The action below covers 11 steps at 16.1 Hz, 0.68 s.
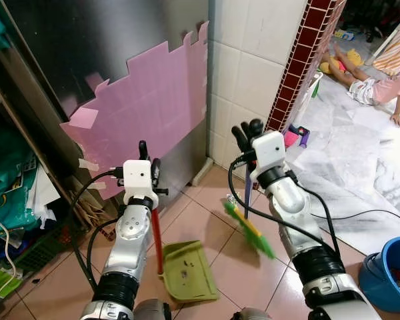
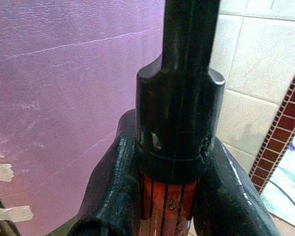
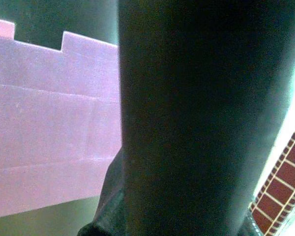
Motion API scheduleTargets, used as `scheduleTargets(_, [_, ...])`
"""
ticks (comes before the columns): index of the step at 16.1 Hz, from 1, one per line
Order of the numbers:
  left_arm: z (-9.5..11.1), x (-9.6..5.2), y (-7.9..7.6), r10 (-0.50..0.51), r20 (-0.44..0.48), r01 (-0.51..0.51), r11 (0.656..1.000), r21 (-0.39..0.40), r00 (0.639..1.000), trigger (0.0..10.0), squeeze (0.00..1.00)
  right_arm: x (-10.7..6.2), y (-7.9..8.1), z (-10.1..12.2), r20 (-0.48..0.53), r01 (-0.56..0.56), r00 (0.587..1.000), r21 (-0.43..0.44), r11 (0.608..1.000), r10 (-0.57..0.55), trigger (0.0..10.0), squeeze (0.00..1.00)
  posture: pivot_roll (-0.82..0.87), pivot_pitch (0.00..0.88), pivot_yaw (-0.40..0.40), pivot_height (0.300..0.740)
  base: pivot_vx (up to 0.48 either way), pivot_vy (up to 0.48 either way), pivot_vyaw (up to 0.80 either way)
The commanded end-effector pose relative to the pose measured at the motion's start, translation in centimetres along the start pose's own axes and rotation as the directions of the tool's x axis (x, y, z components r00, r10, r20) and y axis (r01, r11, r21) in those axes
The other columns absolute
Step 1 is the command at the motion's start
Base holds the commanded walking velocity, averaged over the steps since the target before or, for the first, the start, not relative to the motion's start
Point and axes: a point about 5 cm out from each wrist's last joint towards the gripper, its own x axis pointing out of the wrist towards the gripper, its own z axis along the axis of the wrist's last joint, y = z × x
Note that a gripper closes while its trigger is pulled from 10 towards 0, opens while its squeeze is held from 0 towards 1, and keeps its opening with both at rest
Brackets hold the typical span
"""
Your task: Sweep floor
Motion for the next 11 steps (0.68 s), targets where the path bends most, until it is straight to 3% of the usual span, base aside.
scheduleTargets(1, [1.7,0.5,0.0,0.005,0.081,-0.005,1.000,0.000,0.997,10.0,0.00,0.9,-0.5,1.9,0.081,0.002,0.997,-0.051,0.999,0.002,10.0,0.00,-0.01,0.000,0.008,0.740,0.000,0.000,0.80])
scheduleTargets(3, [1.6,0.4,0.3,0.010,0.088,-0.011,1.000,0.006,0.996,10.0,0.00,0.7,-0.1,1.5,0.068,-0.015,0.998,-0.071,0.997,0.019,10.0,0.00,-0.01,0.000,0.007,0.740,0.000,0.000,0.80])
scheduleTargets(6, [1.6,0.2,0.2,-0.003,0.095,0.002,1.000,0.001,0.995,10.0,0.00,0.5,0.5,1.5,0.069,-0.025,0.997,-0.052,0.998,0.029,10.0,0.00,-0.01,0.000,0.008,0.740,0.302,0.000,0.69])
scheduleTargets(11, [1.8,0.3,-0.1,-0.020,0.103,0.021,1.000,-0.007,0.994,10.0,0.00,0.5,0.6,1.6,0.076,-0.035,0.996,-0.068,0.997,0.040,10.0,0.00,-0.01,0.000,0.007,0.740,0.395,0.000,0.00])
